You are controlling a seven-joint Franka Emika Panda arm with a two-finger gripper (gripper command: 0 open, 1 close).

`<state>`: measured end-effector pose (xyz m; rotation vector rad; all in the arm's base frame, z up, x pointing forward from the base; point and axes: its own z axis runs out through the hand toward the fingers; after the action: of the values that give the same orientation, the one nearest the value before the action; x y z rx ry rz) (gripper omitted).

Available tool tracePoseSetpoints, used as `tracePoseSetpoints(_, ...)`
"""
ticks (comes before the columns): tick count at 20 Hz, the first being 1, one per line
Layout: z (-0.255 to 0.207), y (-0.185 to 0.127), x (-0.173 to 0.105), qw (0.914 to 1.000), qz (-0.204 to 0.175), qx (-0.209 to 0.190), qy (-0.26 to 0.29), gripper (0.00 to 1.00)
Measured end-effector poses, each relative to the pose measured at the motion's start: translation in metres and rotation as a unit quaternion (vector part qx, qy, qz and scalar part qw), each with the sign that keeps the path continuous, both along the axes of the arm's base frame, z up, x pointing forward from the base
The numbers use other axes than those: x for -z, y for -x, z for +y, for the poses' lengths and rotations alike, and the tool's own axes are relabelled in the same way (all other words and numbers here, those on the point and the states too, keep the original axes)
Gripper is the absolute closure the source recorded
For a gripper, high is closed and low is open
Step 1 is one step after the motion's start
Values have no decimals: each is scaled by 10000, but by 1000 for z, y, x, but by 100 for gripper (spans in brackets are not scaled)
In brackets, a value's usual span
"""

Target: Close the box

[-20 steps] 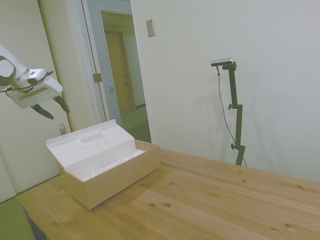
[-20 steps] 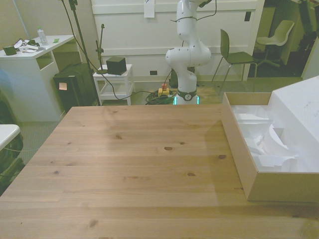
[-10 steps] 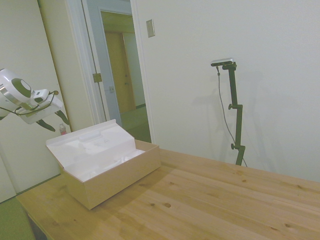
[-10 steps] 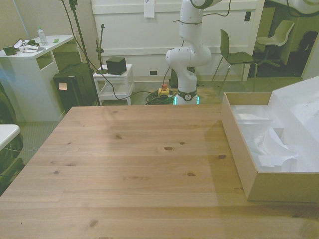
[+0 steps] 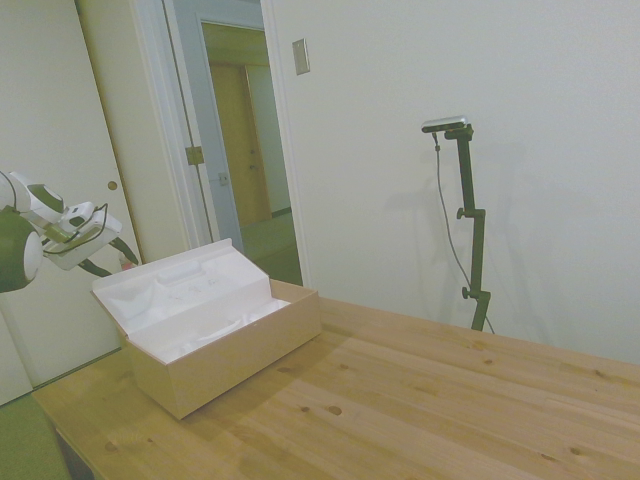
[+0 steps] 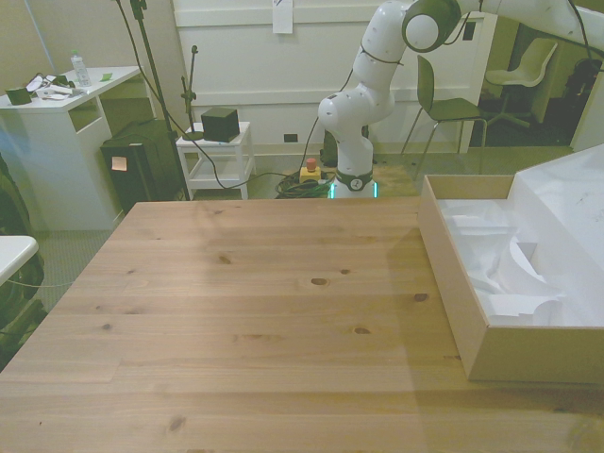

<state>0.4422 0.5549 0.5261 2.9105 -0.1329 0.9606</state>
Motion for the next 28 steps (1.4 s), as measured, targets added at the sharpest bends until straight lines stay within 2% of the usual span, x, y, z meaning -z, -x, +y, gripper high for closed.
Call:
tracePoseSetpoints(3, -29, -22, -17, 9988, 43, 457, 139, 0)
tracePoseSetpoints(8, -106, -56, -40, 9944, 150, 997, 305, 0)
tracePoseSetpoints(16, -178, -40, -82, 9925, -20, 1207, -194, 0)
tracePoseSetpoints(20, -254, -36, -112, 9876, -33, 1562, -183, 0)
tracePoseSetpoints(22, -309, -37, -110, 9831, 96, 1827, -32, 0)
tracePoseSetpoints(24, -361, -40, -92, 9782, 285, 2059, 39, 0)
tracePoseSetpoints(28, -431, -26, -51, 9709, 553, 2306, -335, 0)
